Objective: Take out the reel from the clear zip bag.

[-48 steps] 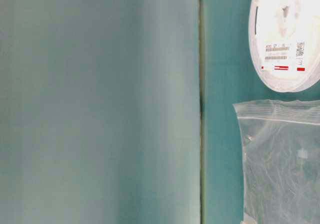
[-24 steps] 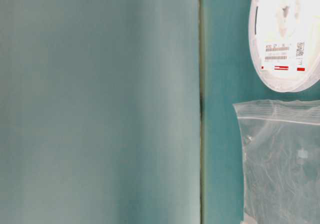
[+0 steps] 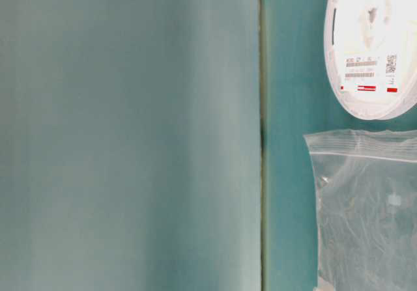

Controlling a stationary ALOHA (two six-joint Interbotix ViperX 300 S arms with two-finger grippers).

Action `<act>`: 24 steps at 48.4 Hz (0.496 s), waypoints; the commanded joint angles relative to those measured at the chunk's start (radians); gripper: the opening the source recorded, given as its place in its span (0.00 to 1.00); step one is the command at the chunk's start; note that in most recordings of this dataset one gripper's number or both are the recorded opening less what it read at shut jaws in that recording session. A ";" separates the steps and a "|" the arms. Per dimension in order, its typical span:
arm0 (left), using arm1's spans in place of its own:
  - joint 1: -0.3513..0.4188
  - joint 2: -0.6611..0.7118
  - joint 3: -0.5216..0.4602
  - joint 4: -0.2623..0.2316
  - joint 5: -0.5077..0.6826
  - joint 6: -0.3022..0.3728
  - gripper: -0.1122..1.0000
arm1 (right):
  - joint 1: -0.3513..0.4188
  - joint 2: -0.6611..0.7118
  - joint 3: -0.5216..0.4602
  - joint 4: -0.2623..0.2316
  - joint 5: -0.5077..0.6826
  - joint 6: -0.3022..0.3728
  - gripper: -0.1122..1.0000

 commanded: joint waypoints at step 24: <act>-0.005 0.003 -0.025 0.003 -0.009 0.002 0.90 | -0.005 -0.023 0.003 -0.002 -0.003 -0.020 0.90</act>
